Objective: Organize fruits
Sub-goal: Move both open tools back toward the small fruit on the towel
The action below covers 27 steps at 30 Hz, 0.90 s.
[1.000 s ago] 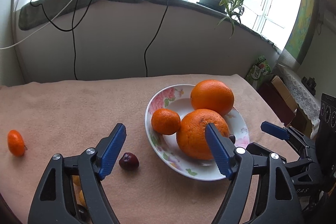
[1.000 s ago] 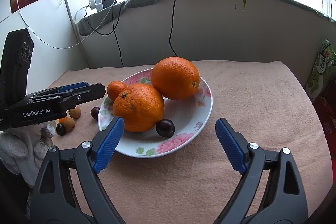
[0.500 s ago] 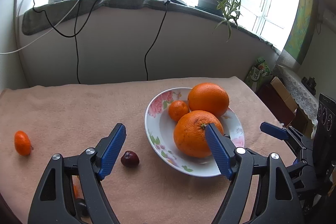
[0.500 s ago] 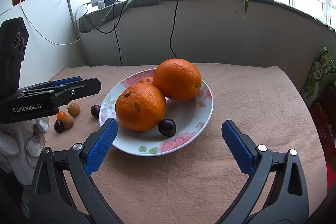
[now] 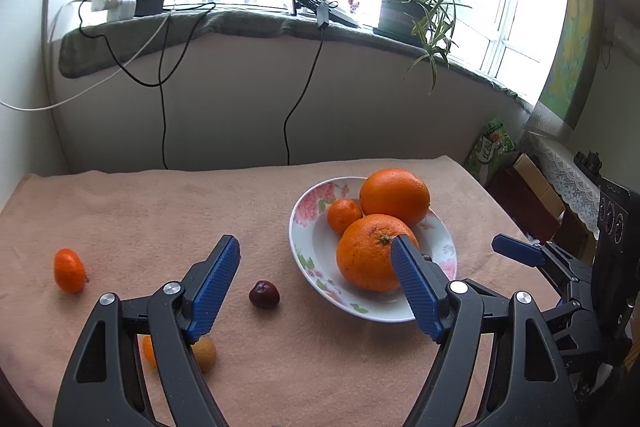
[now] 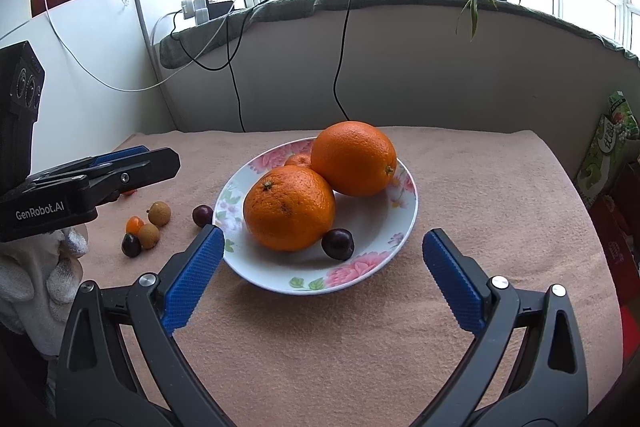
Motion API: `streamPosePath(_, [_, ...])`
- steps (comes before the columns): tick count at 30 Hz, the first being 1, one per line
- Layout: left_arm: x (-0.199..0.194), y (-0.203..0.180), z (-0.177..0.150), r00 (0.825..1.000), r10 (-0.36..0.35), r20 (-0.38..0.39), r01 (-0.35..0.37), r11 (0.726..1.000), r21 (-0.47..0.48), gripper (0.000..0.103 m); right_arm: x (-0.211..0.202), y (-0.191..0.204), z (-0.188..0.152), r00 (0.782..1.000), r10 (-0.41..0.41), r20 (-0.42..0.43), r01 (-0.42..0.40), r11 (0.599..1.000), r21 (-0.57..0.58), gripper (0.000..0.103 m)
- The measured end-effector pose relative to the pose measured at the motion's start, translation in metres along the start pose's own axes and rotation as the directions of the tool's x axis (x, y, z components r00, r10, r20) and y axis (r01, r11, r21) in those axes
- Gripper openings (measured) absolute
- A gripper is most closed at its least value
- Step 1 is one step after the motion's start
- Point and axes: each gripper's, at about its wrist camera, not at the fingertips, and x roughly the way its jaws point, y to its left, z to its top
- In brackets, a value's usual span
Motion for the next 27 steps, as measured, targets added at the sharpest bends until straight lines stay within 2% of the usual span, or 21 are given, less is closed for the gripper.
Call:
streamPosePath(7, [-0.018,0.017,-0.001,1.000,0.021,0.023,-0.021,0.999,-0.028,0.078,-0.001,0.017,0.002,0.999,0.046,-0.007,-0.046,0.999,-0.028,0.101])
streamPosePath(15, [-0.046,0.058,-0.006,0.995,0.090,0.051,-0.086,0.993,-0.084,0.078,0.002,0.042,0.003,0.996,0.090,-0.020,-0.091,0.993,-0.069,0.101])
streamPosePath(27, [-0.080,0.110,-0.036,0.985,0.163,0.053,-0.152,0.974,-0.170,0.078,0.013,0.081,0.001,0.980,0.186,-0.067,-0.192,0.975,-0.113,0.101])
